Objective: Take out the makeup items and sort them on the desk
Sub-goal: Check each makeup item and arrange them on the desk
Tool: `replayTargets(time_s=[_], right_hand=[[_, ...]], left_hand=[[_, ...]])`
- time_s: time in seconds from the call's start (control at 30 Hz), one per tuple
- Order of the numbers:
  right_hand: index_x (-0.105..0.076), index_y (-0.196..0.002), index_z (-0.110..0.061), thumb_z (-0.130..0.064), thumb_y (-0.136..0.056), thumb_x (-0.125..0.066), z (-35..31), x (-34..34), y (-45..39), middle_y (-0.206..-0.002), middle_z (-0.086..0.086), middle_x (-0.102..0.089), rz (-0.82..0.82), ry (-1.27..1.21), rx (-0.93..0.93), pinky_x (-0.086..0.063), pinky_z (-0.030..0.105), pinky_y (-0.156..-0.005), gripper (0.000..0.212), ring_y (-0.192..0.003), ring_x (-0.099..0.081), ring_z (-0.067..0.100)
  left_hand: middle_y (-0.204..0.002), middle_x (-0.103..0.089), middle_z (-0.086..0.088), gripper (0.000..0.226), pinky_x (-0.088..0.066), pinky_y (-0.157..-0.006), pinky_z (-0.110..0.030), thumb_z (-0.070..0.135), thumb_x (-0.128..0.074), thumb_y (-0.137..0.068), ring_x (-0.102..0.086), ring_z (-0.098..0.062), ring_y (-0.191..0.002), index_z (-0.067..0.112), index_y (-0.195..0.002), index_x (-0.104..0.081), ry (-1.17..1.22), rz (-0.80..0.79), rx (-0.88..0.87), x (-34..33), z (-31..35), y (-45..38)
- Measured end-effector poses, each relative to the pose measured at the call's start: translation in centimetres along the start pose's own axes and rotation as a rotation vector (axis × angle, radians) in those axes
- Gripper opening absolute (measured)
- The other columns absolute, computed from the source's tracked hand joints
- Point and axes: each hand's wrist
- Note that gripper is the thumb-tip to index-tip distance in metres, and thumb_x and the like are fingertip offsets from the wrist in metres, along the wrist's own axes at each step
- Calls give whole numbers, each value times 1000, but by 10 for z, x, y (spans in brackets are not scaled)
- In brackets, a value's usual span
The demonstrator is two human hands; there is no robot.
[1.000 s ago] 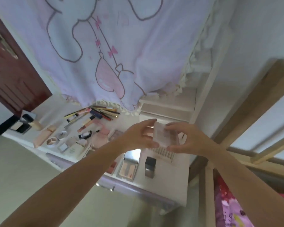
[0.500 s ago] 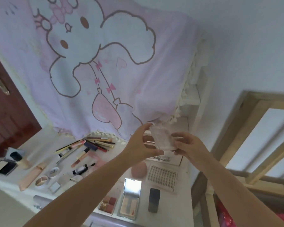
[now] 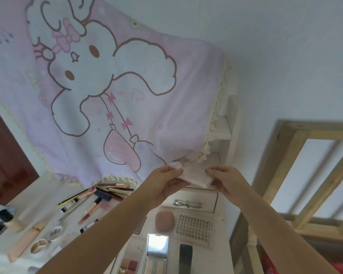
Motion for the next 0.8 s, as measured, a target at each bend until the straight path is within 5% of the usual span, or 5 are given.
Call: replayTargets(time_s=[0.13,0.33,0.57,0.7,0.8], right_hand=[[-59,-77,2,4,-85,-54,-17,-6,-5,-66,11,-54,21,-37,-28,-37,13,-32,10,-41,-50,10],[-53,-71,3,9,-87,-48,-37,-9,-7,-55,9,-52,-37,-116,-66,-28,11,-26,17,-28,-44,5],[-57,-80,0,0,-91,-47,-40,-14,0,-50,3,-65,-85,-215,-18,-50,16,-40,15,-41,-61,10],[-53,-103,5,4,-89,-48,-29,-14,4,-75,13,-66,-171,-226,-27,-54,21,-45,16,-51,-67,13],[-52,-100,5,7,-86,-49,-20,-12,1,-81,15,-59,-122,-214,3,-54,21,-46,14,-51,-65,14]], left_hand=[[-63,-65,-6,16,-56,-53,-18,3,-48,-90,-69,-12,-58,8,-75,-50,-46,-36,-14,-4,15,-1],[-76,-56,-3,18,-59,-70,-27,1,-52,-85,-61,-19,-88,14,-73,-49,-128,-97,-85,0,24,-3],[-60,-60,4,29,-53,-66,-15,-15,-54,-79,-59,-13,-66,8,-64,-47,-142,-10,-269,-4,16,-3],[-104,-57,6,40,-52,-89,-23,-19,-70,-63,-60,-14,-98,11,-72,-45,-395,72,-451,-4,3,-2],[-116,-47,9,53,-49,-94,-25,14,-81,-45,-55,-7,-108,19,-86,-48,-503,62,-508,-1,-6,0]])
Point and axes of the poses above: each hand's wrist, its own y-axis away from the middle knuckle, its own x-axis out of the back of the hand, z = x × y
